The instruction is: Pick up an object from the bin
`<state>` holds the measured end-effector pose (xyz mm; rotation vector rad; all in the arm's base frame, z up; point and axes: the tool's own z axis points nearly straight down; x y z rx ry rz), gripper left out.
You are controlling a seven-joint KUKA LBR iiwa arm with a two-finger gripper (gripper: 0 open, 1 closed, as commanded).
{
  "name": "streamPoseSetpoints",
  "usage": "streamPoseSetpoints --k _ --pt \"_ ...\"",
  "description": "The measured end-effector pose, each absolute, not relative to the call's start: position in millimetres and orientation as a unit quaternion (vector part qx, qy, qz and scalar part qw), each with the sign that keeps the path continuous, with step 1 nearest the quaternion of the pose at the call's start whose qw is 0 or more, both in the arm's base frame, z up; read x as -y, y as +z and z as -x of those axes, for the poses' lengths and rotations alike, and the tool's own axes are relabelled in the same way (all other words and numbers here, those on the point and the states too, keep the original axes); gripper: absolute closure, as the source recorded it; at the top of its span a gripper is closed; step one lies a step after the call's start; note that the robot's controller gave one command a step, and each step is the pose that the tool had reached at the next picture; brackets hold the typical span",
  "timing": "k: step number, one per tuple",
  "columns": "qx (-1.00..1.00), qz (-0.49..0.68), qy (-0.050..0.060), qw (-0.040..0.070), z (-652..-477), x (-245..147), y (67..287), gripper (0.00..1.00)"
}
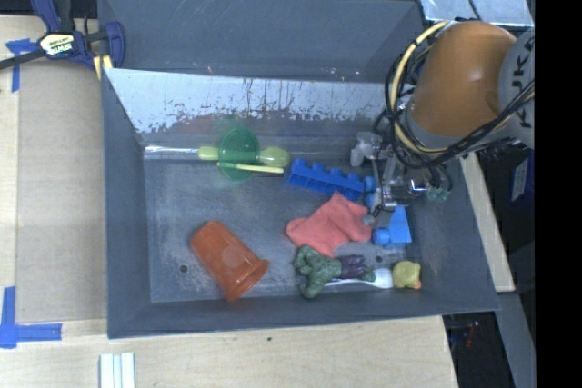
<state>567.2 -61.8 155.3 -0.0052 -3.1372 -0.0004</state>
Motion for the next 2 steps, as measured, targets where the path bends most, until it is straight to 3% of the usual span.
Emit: streamPoseSetpoints --k 1,2 --pt "1.000 0.001 0.000 -0.002 -569.2 61.6 159.6 0.00" --pt "1.000 -0.002 0.001 -0.003 -534.9 38.4 98.3 0.00"
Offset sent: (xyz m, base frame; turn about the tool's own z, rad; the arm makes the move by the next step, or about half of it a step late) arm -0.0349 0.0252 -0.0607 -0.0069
